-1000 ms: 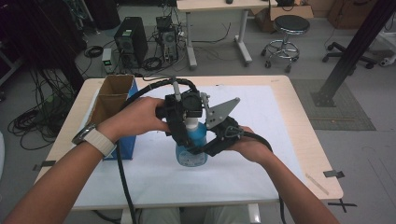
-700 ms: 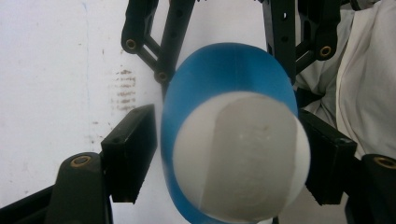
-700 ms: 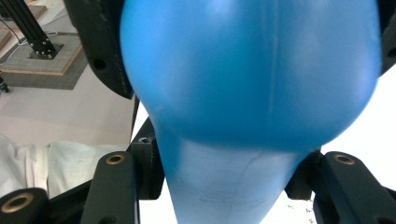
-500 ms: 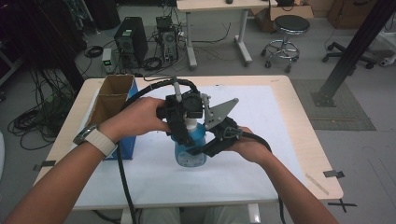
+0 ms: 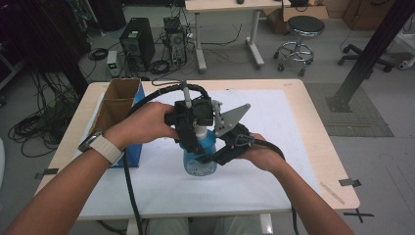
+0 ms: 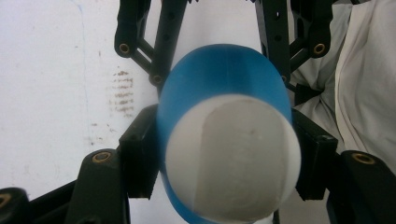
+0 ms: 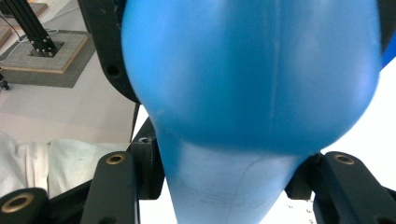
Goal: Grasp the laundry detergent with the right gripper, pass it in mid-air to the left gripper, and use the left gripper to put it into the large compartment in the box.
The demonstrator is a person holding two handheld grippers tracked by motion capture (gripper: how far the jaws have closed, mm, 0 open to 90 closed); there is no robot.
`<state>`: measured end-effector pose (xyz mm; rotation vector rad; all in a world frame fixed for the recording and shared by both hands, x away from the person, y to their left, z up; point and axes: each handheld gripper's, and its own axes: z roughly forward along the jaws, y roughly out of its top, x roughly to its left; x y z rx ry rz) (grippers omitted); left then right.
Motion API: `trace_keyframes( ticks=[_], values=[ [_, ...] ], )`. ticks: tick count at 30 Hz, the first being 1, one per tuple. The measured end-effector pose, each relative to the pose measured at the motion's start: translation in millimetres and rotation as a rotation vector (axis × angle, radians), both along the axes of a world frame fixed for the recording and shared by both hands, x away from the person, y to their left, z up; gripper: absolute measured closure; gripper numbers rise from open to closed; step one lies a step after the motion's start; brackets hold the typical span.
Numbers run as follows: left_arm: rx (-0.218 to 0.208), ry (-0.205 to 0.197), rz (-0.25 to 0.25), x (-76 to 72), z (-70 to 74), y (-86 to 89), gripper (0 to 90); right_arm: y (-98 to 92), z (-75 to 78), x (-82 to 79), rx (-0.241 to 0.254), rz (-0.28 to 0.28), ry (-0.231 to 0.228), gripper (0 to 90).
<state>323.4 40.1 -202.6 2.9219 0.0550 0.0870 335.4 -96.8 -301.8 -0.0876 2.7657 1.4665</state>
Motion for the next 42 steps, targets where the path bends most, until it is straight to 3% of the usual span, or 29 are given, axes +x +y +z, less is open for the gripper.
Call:
trace_keyframes(
  ticks=[9,12,14,15,17,19,22,23,25,26,27,28,29,30,31,35,37,40,42],
  values=[
    [0.004,-0.003,0.009,-1.4,2.0,-0.3,38.4,-3.0,0.2,1.3,0.011,0.007,0.012,42.8],
    [0.01,-0.005,0.013,-2.6,2.9,0.6,38.4,-12.4,2.9,5.5,0.01,-0.019,0.056,26.8],
    [0.01,-0.003,0.022,-2.6,3.6,2.1,38.4,-18.4,4.5,7.3,0.013,-0.036,0.07,24.7],
    [0.012,-0.012,0.035,-2.3,5.4,5.5,38.4,-35.1,8.4,10.7,0.017,-0.066,0.089,19.5],
    [0.016,-0.015,0.048,-1.9,6.2,7.4,38.4,-43.3,10.2,12.3,0.012,-0.082,0.1,18.0],
    [0.027,-0.027,0.089,0.1,9.3,13.1,38.4,-67.1,16.0,17.5,-0.037,-0.142,0.131,11.9],
    [0.033,-0.04,0.14,3.8,14.7,20.3,38.4,-88.0,24.7,22.0,-0.091,-0.21,0.137,8.3],
    [0.033,-0.04,0.14,3.8,14.7,20.3,38.3,-88.0,24.7,22.0,-0.091,-0.21,0.137,8.3],
    [0.035,-0.054,0.199,7.3,22.9,27.0,38.3,-104.8,35.4,26.7,-0.145,-0.265,0.115,6.6],
    [0.035,-0.054,0.199,7.3,22.9,27.0,38.3,-104.8,35.4,26.7,-0.145,-0.265,0.115,6.6],
    [0.035,-0.056,0.217,8.2,25.4,28.7,38.3,-112.4,42.5,28.8,-0.18,-0.294,0.101,5.9],
    [0.041,-0.069,0.278,11.8,32.6,33.5,38.3,-117.1,47.1,30.6,-0.209,-0.312,0.094,5.8],
    [0.041,-0.069,0.278,11.8,32.6,33.5,38.3,-117.1,47.1,30.6,-0.209,-0.312,0.094,5.8],
    [0.04,-0.082,0.328,14.6,38.3,37.5,38.3,-123.9,54.3,32.5,-0.242,-0.341,0.055,6.8],
    [0.04,-0.082,0.328,14.6,38.3,37.5,38.3,-123.9,54.3,32.5,-0.242,-0.341,0.055,6.8],
    [0.045,-0.098,0.419,22.6,51.7,46.8,38.3,-138.2,65.5,37.2,-0.25,-0.386,0.032,7.3],
    [0.045,-0.1,0.433,23.9,53.8,48.3,38.3,-139.7,66.6,37.9,-0.259,-0.395,0.031,7.0],
    [0.033,-0.108,0.523,30.6,64.0,57.6,38.3,-143.3,69.6,40.3,-0.312,-0.406,0.021,7.0],
    [0.033,-0.11,0.54,31.8,65.9,59.4,38.3,-144.3,70.4,41.7,-0.342,-0.413,0.018,6.8]
  ],
)
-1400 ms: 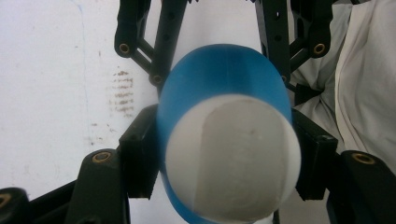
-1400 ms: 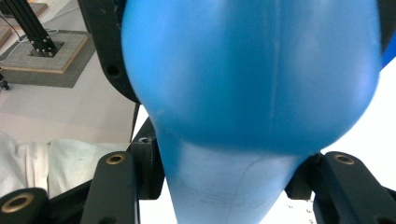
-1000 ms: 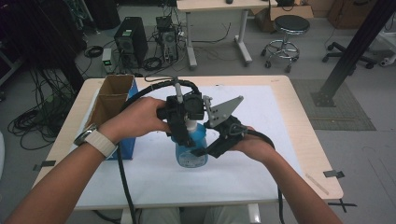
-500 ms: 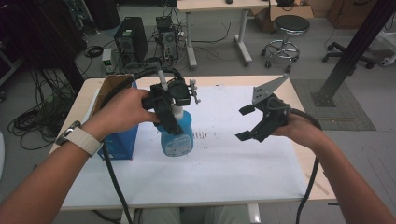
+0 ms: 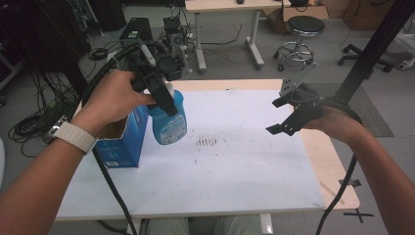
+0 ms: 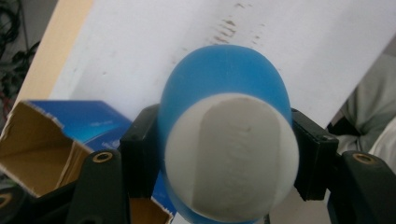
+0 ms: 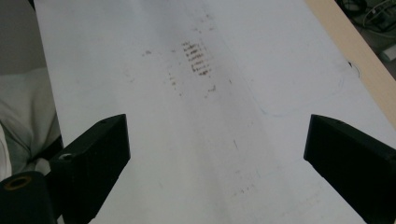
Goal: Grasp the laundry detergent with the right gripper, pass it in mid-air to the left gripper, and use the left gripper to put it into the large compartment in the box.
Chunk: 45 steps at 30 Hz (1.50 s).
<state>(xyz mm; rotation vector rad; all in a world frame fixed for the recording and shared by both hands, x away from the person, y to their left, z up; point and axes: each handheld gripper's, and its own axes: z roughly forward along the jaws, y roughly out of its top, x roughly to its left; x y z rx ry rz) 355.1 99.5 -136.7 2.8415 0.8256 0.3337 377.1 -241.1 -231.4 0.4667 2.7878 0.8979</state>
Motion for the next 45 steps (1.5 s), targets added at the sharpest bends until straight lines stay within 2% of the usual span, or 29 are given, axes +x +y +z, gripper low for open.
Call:
trace_keyframes(
  ticks=[1,2,4,6,7,8,11,13,15,17,18,20,22,23,25,27,28,31,33,35,36,38,39,43,45],
  values=[
    [-0.01,-0.014,0.051,3.5,5.5,5.9,38.2,-0.6,0.2,1.0,-0.028,0.002,0.0,6.6],
    [-0.01,-0.014,0.051,3.5,5.5,5.9,38.2,-0.6,0.2,1.0,-0.028,0.002,0.0,6.6],
    [-0.014,-0.029,0.111,8.7,12.4,13.8,38.2,-1.6,-0.4,3.2,-0.083,-0.012,-0.002,5.9],
    [-0.015,-0.033,0.13,10.5,14.4,16.3,38.3,-2.0,-0.6,3.7,-0.097,-0.019,-0.006,5.9],
    [-0.016,-0.041,0.167,13.8,17.5,20.9,38.2,-3.0,-1.9,5.1,-0.122,-0.026,-0.009,5.9],
    [-0.016,-0.041,0.167,13.8,17.5,20.9,38.3,-3.0,-1.9,5.1,-0.122,-0.026,-0.009,5.9],
    [-0.022,-0.057,0.245,21.1,25.3,32.4,38.2,-5.1,-5.2,7.8,-0.165,-0.035,-0.003,6.0],
    [-0.025,-0.058,0.259,22.4,26.8,34.8,38.3,-5.6,-5.8,8.5,-0.168,-0.04,0.001,6.0],
    [-0.039,-0.067,0.329,27.2,32.3,44.2,38.3,-7.3,-6.6,10.6,-0.172,-0.044,0.003,6.1],
    [-0.039,-0.07,0.344,28.3,33.9,46.3,38.3,-8.0,-6.8,11.2,-0.172,-0.047,0.003,6.0],
    [-0.046,-0.082,0.397,31.2,37.7,51.8,38.3,-9.1,-6.5,12.3,-0.173,-0.049,0.005,6.2],
    [-0.046,-0.086,0.414,32.8,39.9,54.4,38.3,-9.8,-6.4,13.0,-0.17,-0.05,0.004,6.2],
    [-0.052,-0.091,0.472,36.5,46.4,61.7,38.3,-10.8,-6.0,14.4,-0.166,-0.056,0.002,6.2],
    [-0.052,-0.091,0.472,36.5,46.4,61.7,38.3,-10.8,-6.0,14.4,-0.166,-0.056,0.002,6.2],
    [-0.064,-0.09,0.521,40.0,52.2,69.8,38.3,-10.9,-5.8,15.4,-0.17,-0.053,0.0,6.4],
    [-0.065,-0.091,0.532,40.9,53.8,72.7,38.3,-10.5,-5.7,15.6,-0.181,-0.049,-0.001,6.6],
    [-0.07,-0.091,0.56,42.2,55.9,78.3,38.3,-10.5,-6.3,16.4,-0.179,-0.047,0.003,6.7],
    [-0.077,-0.091,0.585,43.1,56.5,83.2,38.3,-10.8,-7.1,17.4,-0.18,-0.05,0.006,6.6],
    [-0.089,-0.094,0.634,44.6,57.4,93.7,38.3,-11.6,-8.1,19.0,-0.181,-0.05,0.004,6.8],
    [-0.093,-0.098,0.649,44.7,57.5,96.7,38.3,-11.8,-8.3,19.7,-0.183,-0.049,0.004,7.0],
    [-0.099,-0.106,0.676,44.8,57.6,102.4,38.2,-11.9,-8.3,20.1,-0.181,-0.049,0.002,7.0],
    [-0.097,-0.105,0.688,44.9,57.7,105.1,38.3,-12.1,-8.2,20.4,-0.18,-0.052,0.002,7.0],
    [-0.098,-0.112,0.716,44.7,57.8,110.0,38.3,-12.4,-8.3,21.2,-0.176,-0.054,0.0,7.0],
    [-0.102,-0.124,0.773,44.6,57.6,119.1,38.3,-12.3,-8.3,22.4,-0.178,-0.053,-0.002,7.0],
    [-0.097,-0.121,0.782,44.7,56.9,120.7,38.3,-12.1,-8.5,22.4,-0.179,-0.053,-0.002,7.0]
  ],
)
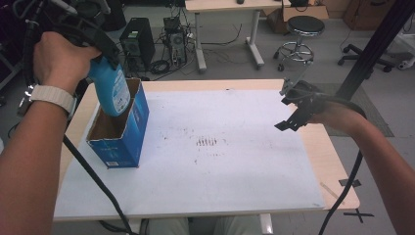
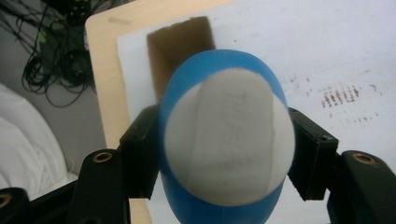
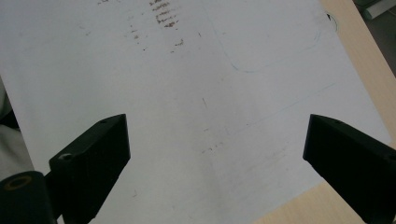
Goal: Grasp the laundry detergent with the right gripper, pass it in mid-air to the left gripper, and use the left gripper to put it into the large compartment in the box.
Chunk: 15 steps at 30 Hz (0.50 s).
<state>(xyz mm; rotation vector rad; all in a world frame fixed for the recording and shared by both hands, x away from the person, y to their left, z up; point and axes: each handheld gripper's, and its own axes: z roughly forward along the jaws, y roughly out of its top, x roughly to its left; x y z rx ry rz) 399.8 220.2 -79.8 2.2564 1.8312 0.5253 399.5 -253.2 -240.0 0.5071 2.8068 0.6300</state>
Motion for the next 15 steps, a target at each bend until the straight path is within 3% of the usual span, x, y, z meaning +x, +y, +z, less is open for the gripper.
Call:
trace_keyframes(
  ticks=[7,15],
  values=[
    [-0.032,0.01,0.08,0.9,-7.8,15.7,38.2,0.2,-0.4,0.0,-0.002,0.0,-0.002,7.1],
    [-0.05,0.012,0.116,1.4,-22.7,24.5,38.2,2.1,-1.3,0.6,-0.003,0.008,-0.003,7.2]
  ],
)
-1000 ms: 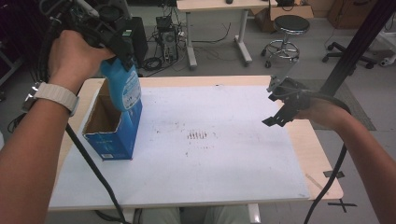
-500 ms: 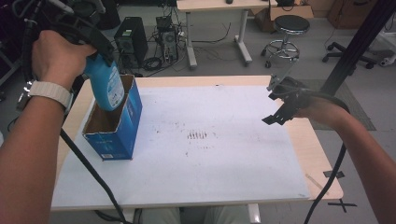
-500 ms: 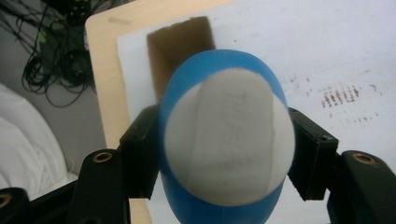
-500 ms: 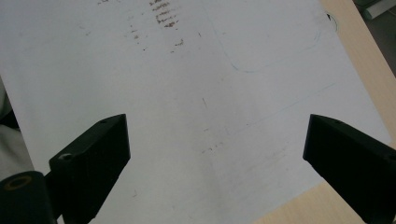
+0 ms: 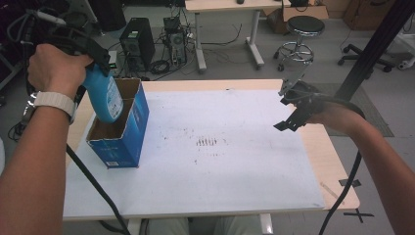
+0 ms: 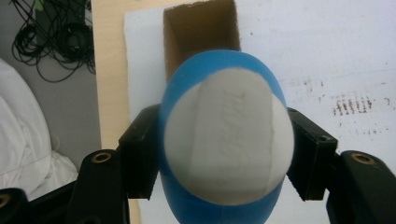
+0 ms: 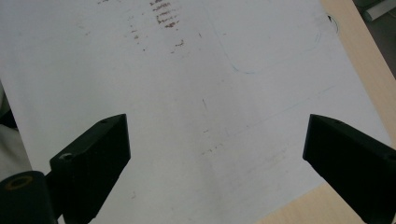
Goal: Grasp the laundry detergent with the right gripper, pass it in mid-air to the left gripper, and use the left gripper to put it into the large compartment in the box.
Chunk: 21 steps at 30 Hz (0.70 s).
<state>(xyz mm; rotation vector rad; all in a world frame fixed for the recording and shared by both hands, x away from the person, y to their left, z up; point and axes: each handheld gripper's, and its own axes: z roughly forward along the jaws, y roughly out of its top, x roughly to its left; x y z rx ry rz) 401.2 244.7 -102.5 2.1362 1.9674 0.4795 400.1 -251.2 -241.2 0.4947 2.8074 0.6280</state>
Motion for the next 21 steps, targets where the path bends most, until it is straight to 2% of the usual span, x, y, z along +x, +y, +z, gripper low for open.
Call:
trace_keyframes(
  ticks=[11,21],
  values=[
    [-0.026,0.0,0.031,1.2,-24.5,8.6,38.2,-0.4,-2.0,-0.6,0.003,-0.005,0.0,7.2],
    [-0.025,0.001,0.017,5.3,-62.0,11.3,38.2,-0.3,-3.4,-0.5,0.002,-0.005,0.004,7.1]
  ],
)
